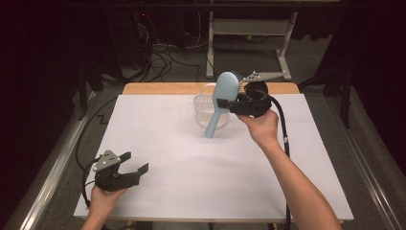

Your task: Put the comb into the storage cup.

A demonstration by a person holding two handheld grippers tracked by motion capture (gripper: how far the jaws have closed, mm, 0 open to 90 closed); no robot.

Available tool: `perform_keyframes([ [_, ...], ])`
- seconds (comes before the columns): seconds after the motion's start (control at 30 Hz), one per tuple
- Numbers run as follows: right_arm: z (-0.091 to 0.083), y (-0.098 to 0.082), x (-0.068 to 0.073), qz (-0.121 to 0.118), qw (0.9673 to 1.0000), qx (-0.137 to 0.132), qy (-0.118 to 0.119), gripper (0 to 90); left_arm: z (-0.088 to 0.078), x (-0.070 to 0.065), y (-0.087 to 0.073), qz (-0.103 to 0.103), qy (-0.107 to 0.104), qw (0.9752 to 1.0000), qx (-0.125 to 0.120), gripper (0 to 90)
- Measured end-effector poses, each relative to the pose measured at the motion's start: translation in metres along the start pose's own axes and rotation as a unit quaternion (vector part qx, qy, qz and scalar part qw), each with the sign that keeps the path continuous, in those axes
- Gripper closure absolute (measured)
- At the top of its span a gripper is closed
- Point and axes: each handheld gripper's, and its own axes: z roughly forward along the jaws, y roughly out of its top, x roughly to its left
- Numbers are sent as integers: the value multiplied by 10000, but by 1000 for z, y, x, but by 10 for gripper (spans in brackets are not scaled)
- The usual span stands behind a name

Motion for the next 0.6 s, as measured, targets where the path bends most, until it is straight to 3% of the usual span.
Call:
perform_keyframes([
  [0.2,-2,10,-7,40,9999,-40,-106,592,-2,1,-2,47,63,9999,-119,174],
  [0.6,-2,25,-22,162,9994,-113,-268,593,2,4,-5,-29,19,10000,-57,175],
])
